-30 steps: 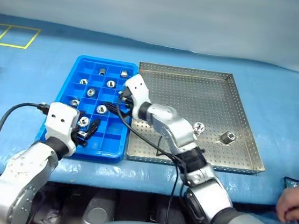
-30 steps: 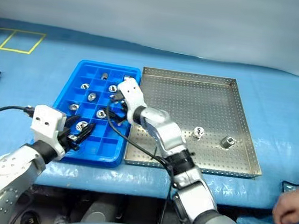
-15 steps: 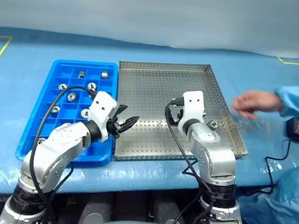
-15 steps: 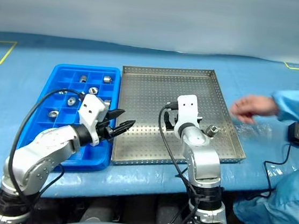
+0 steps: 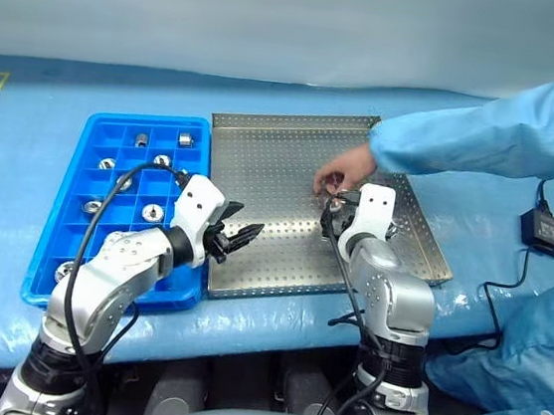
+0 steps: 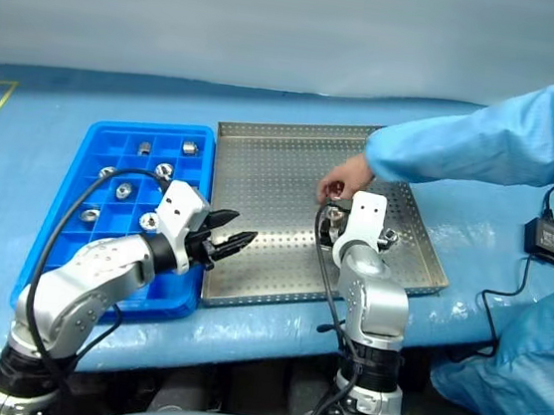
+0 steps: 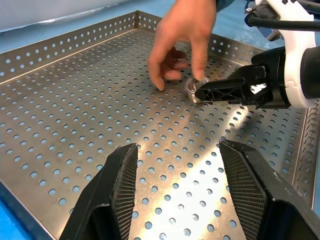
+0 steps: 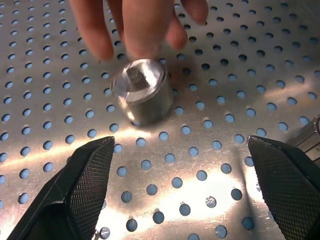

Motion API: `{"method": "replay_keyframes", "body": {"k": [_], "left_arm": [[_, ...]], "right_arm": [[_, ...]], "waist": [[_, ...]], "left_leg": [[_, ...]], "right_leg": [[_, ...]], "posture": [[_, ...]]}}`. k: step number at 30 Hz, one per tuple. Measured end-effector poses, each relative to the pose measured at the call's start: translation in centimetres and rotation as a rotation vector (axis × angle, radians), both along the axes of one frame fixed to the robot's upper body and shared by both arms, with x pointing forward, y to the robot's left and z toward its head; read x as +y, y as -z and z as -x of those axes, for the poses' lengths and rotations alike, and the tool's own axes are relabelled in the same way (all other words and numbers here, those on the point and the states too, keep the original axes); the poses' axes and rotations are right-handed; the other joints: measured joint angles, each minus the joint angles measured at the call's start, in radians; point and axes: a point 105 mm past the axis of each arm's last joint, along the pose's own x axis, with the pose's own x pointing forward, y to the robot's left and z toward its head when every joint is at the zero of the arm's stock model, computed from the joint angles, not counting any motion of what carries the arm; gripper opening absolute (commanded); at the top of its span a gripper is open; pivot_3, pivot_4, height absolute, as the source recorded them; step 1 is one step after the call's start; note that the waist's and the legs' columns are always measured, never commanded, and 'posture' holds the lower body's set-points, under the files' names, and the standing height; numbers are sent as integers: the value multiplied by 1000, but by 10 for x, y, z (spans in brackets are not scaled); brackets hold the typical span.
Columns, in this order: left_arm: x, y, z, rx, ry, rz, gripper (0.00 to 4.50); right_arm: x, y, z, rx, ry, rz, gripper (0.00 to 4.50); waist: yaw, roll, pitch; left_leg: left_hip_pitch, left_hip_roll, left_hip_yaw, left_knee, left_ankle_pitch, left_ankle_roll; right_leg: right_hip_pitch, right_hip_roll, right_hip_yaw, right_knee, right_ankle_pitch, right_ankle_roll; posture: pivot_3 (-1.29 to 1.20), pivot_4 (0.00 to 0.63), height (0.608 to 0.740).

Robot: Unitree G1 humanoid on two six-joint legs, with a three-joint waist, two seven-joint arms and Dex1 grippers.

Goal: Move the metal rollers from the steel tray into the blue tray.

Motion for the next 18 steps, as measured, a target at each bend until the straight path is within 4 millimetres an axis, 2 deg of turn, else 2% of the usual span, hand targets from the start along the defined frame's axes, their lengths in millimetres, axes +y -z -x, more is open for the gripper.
{"method": "replay_keyframes", "body": {"k": [7,18], "left_arm": [[5,7,2,24,-30,-5,2841],[12,9,2,23,-74,-10,2841]], "right_arm": [[6,2,-1,7,-28,-15,4473],[16,0,-3,-3,-77,-34,4473]], "waist": [[4,0,0],[11,0,0]], "left_leg": [[0,0,0,0,0,0],[0,0,0,0,0,0]], "right_leg": [[0,0,0,0,0,0],[0,0,0,0,0,0]], "posture": [[-25,150,740],[7,150,740]]}}
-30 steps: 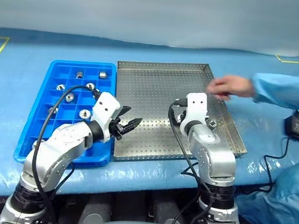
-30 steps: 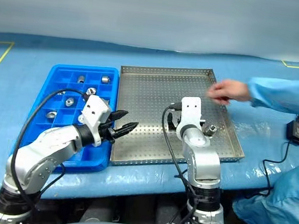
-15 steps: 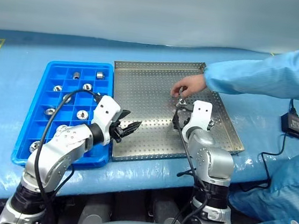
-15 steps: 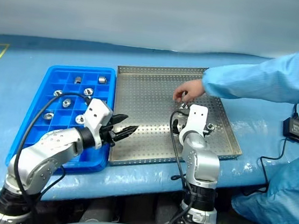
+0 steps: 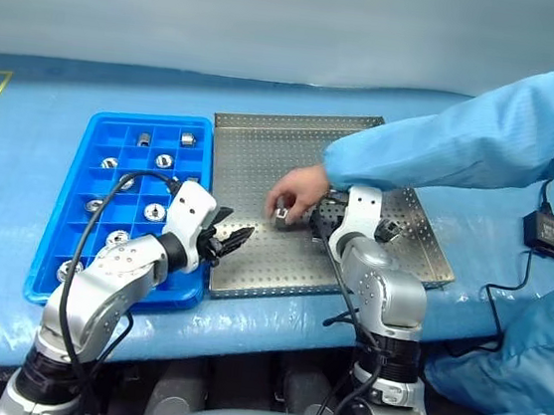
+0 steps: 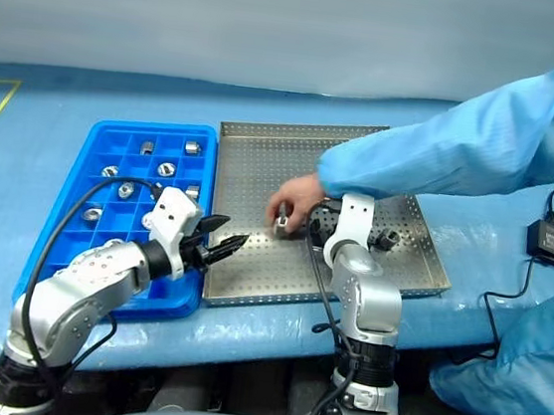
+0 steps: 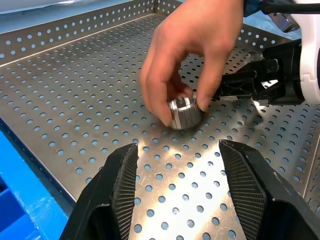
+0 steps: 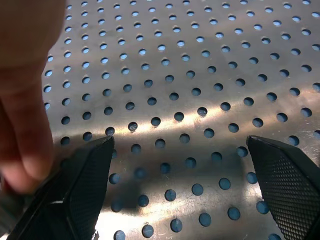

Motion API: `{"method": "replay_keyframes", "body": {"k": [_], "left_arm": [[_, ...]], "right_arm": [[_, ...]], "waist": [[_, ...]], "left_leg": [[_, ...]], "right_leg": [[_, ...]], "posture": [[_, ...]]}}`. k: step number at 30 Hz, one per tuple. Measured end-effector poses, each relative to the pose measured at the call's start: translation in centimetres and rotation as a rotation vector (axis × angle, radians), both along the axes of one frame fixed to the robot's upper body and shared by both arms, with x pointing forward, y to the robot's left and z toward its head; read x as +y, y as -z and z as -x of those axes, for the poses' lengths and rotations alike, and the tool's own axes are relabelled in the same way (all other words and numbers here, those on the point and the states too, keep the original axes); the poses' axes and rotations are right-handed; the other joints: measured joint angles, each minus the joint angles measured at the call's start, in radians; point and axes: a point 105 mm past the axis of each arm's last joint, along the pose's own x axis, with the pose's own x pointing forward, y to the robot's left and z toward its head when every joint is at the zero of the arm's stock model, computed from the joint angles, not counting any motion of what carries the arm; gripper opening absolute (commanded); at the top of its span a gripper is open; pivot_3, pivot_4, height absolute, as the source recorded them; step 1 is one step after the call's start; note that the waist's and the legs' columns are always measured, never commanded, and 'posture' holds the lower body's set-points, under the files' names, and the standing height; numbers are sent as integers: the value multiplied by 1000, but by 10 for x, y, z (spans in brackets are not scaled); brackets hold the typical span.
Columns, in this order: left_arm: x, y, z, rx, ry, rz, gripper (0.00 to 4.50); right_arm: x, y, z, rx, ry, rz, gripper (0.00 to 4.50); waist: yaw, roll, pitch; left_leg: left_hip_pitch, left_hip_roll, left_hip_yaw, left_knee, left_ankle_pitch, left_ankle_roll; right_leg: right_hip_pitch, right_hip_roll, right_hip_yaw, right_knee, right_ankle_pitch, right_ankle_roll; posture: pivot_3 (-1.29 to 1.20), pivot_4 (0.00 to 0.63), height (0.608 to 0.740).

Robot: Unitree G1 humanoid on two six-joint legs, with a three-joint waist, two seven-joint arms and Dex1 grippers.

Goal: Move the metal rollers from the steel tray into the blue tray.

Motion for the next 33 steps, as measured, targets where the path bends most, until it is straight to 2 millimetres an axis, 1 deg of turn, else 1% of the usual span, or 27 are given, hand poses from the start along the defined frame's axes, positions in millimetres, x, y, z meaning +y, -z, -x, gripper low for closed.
{"method": "replay_keyframes", "body": {"k": [4,8,12,14,17,20,25,28,32,33], "left_arm": [[6,2,1,6,-28,-2,2841],[11,-3,0,-14,-49,-5,2841],[16,-1,2,-11,-71,-10,2841],[18,-2,2,-13,-81,-11,2841],[20,-3,2,-19,-89,-13,2841],[19,-5,3,-29,-86,-14,2841],[19,-7,4,-35,-85,-15,2841],[19,-6,4,-34,-87,-16,2841],[21,-6,4,-33,-95,-23,2841],[21,-6,4,-32,-96,-23,2841]], "right_arm": [[5,-4,-1,-14,-31,-19,4473],[17,-15,-6,-59,-84,-76,4473],[44,-26,0,-77,-242,-174,4473],[57,-28,7,-70,-334,-176,4473],[65,-21,15,-34,-401,-152,4473],[63,-9,21,17,-418,-125,4473],[60,2,27,70,-432,-78,4473],[61,3,28,74,-439,-69,3845],[62,5,30,82,-447,-63,2597],[62,5,30,83,-450,-59,2597]], "waist": [[4,0,0],[14,0,0],[24,0,0],[30,0,0],[39,0,0],[44,0,0],[43,0,0],[44,0,0],[44,0,0],[44,0,0]], "left_leg": [[0,0,0,0,0,0],[0,0,0,0,0,0],[0,1,0,0,0,0],[0,1,0,0,0,0],[0,1,0,0,0,0],[0,0,0,1,0,0],[0,0,0,1,0,0],[1,0,0,1,0,0],[1,0,1,1,0,0],[1,0,1,1,0,0]], "right_leg": [[0,0,0,0,0,0],[0,0,0,0,0,0],[0,0,-1,0,1,-1],[0,0,-1,0,1,-1],[0,0,-1,0,0,-2],[0,-1,0,0,-1,-3],[1,0,-1,0,-2,-3],[1,1,-1,0,-3,-2],[1,0,-1,0,-3,-2],[1,0,-1,0,-3,-2]], "posture": [[29,150,740],[38,150,740],[47,150,740],[52,150,740],[54,150,740],[55,150,740],[61,150,740],[65,150,740],[73,150,740],[75,150,740]]}}
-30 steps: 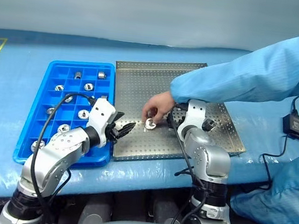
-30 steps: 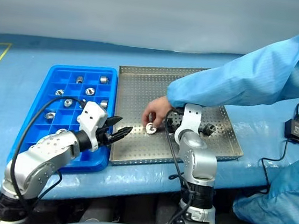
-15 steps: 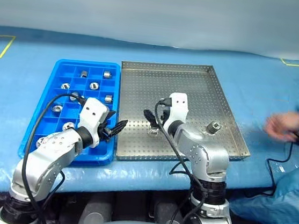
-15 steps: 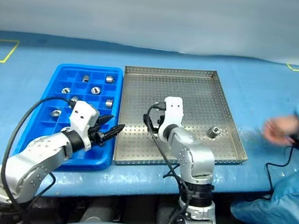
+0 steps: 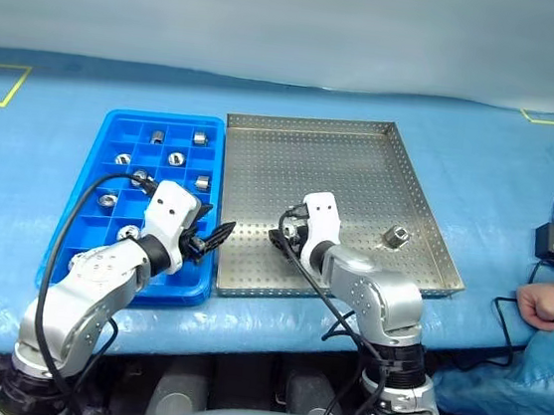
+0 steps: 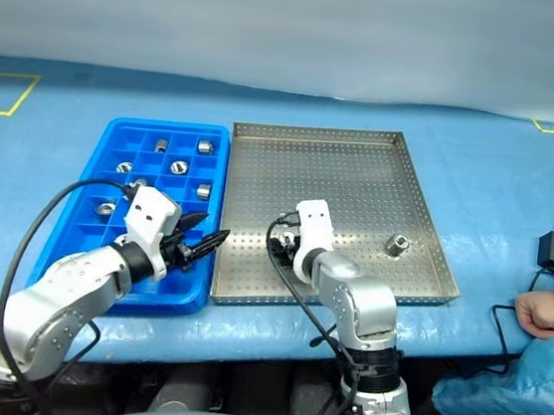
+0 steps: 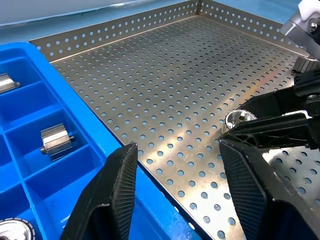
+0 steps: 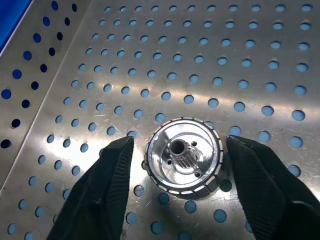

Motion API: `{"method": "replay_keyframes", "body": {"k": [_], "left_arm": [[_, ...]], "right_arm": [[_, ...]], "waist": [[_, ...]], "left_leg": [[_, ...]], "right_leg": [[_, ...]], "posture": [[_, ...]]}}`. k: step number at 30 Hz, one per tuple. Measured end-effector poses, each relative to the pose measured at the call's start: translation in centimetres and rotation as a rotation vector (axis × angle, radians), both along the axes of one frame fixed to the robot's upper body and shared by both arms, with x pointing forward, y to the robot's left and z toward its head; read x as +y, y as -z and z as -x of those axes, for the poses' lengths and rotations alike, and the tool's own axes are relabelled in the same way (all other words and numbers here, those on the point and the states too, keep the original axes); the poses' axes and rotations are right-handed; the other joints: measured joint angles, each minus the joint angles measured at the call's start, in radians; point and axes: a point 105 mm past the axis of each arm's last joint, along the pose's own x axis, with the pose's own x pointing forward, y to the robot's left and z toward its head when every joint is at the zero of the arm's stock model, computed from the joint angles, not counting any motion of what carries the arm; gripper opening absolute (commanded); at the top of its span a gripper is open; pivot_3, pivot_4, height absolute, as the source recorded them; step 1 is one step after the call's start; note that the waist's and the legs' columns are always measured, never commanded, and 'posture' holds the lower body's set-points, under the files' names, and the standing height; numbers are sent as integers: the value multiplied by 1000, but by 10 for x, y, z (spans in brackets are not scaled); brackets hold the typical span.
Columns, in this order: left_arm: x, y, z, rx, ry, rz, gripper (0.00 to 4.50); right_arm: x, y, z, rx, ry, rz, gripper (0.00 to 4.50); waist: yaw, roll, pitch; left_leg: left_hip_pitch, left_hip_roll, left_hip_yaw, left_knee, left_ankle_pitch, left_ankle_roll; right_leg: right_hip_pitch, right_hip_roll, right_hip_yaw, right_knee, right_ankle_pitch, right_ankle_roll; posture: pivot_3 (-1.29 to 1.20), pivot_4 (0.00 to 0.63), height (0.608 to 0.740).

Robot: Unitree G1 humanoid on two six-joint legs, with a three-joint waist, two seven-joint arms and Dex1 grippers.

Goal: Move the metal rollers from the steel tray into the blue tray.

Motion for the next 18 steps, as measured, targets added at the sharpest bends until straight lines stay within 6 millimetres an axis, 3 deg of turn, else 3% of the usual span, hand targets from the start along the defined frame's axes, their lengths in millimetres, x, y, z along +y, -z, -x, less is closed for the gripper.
{"method": "replay_keyframes", "body": {"k": [4,11,15,18], "left_arm": [[1,1,0,7,-8,-5,2841],[14,-3,8,6,-45,-25,2841],[29,-9,20,7,-84,-47,2841],[43,-16,31,5,-137,-76,2841]], "right_arm": [[0,-1,0,-4,-3,1,1765],[7,-7,-1,-11,-43,-34,1764],[31,-36,-2,-74,-188,-131,1764],[61,-67,4,-152,-352,-206,1764]], "waist": [[0,0,0],[1,0,0],[3,0,0],[13,0,0]], "left_leg": [[0,0,0,0,0,0],[0,0,0,0,0,0],[0,1,-1,-1,0,0],[0,3,-2,-1,0,0]], "right_leg": [[0,0,0,0,0,0],[-1,0,0,0,0,0],[-1,0,-1,0,2,2],[0,0,-2,0,1,2]], "posture": [[84,150,740],[125,150,740],[188,150,740],[260,150,740]]}}
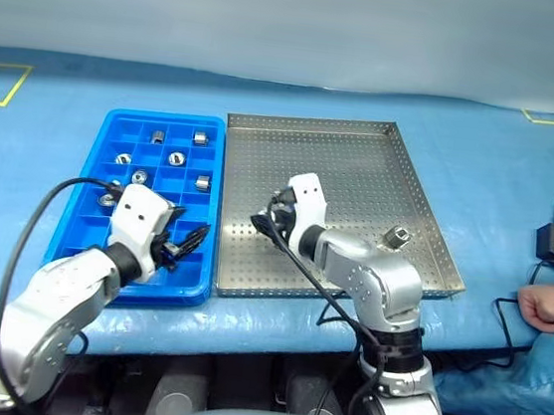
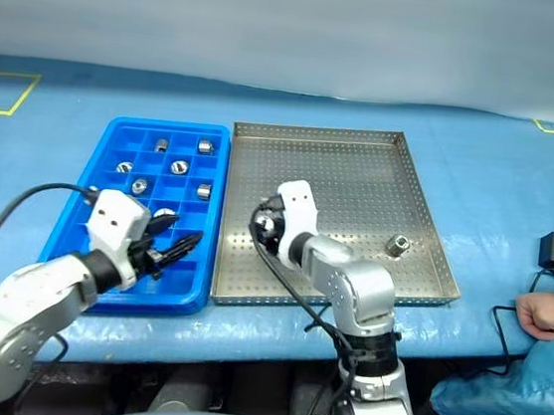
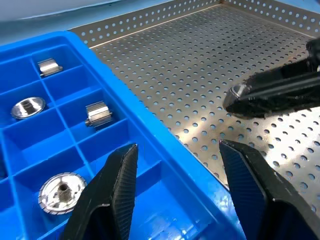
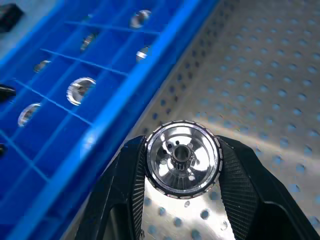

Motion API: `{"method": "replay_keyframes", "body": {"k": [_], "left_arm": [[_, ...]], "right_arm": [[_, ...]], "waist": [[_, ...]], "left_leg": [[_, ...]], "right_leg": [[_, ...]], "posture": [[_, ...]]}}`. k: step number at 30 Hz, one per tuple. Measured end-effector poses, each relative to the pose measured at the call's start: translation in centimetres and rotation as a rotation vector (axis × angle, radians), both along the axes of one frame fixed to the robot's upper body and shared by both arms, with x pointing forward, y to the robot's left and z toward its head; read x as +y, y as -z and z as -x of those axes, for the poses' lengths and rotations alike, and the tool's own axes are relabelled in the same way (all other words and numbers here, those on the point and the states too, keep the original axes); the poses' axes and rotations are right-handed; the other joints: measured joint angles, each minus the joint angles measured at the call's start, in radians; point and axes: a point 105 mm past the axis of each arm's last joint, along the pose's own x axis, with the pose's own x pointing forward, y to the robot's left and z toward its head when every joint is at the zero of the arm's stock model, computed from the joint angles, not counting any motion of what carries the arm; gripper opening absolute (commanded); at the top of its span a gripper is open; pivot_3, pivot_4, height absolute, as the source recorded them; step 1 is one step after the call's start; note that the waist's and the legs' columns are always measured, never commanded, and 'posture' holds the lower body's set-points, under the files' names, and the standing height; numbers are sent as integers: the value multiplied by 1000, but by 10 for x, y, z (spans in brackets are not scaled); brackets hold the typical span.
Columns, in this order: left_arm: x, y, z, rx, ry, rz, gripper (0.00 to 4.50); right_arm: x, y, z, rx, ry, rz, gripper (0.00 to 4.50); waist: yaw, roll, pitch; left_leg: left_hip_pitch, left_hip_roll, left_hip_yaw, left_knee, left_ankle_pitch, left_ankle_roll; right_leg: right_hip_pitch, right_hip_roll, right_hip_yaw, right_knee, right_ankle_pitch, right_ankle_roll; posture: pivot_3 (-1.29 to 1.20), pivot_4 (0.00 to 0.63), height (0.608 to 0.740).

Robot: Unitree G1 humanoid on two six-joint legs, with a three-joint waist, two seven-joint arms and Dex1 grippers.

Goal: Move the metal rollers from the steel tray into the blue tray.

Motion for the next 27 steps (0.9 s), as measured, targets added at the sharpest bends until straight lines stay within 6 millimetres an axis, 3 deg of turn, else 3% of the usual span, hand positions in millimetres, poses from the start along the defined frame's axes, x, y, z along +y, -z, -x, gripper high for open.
{"method": "replay_keyframes", "body": {"k": [4,8,14,20,21,26,27], "left_arm": [[24,5,21,51,-102,-100,2841],[47,14,40,107,-216,-130,2841],[57,17,51,116,-288,-128,2841],[54,16,50,99,-295,-109,2841],[53,16,50,98,-293,-107,2841],[46,12,43,76,-269,-99,2841],[45,11,41,69,-262,-97,2841]], "right_arm": [[43,-23,18,-54,-203,-67,1764],[78,-8,31,-22,-309,-51,1764],[94,12,47,17,-407,2,1764],[94,23,51,42,-417,34,1764],[93,24,51,44,-419,39,2469],[88,29,50,34,-406,63,3889],[86,28,49,23,-399,55,3889]], "waist": [[19,0,0],[60,-1,0],[108,1,1],[124,0,0],[126,-1,0],[128,-1,0],[127,-1,0]], "left_leg": [[1,0,0,-3,0,0],[0,2,-1,-4,0,-1],[1,1,-3,-3,-1,-2],[0,3,-3,-4,-2,-4],[0,3,-3,-4,-1,-4],[0,4,-3,-5,-1,-6],[0,4,-3,-5,-1,-6]], "right_leg": [[0,0,-1,0,0,-1],[-1,-1,-3,-1,-4,-7],[-2,-4,-6,-3,-5,-7],[-2,-2,-7,-3,-6,-9],[-2,-2,-7,-2,-6,-9],[-2,0,-7,-2,-7,-10],[-2,0,-7,-2,-7,-10]], "posture": [[326,150,740],[386,150,740],[418,150,740],[397,150,740],[390,150,740],[350,150,740],[334,150,740]]}}
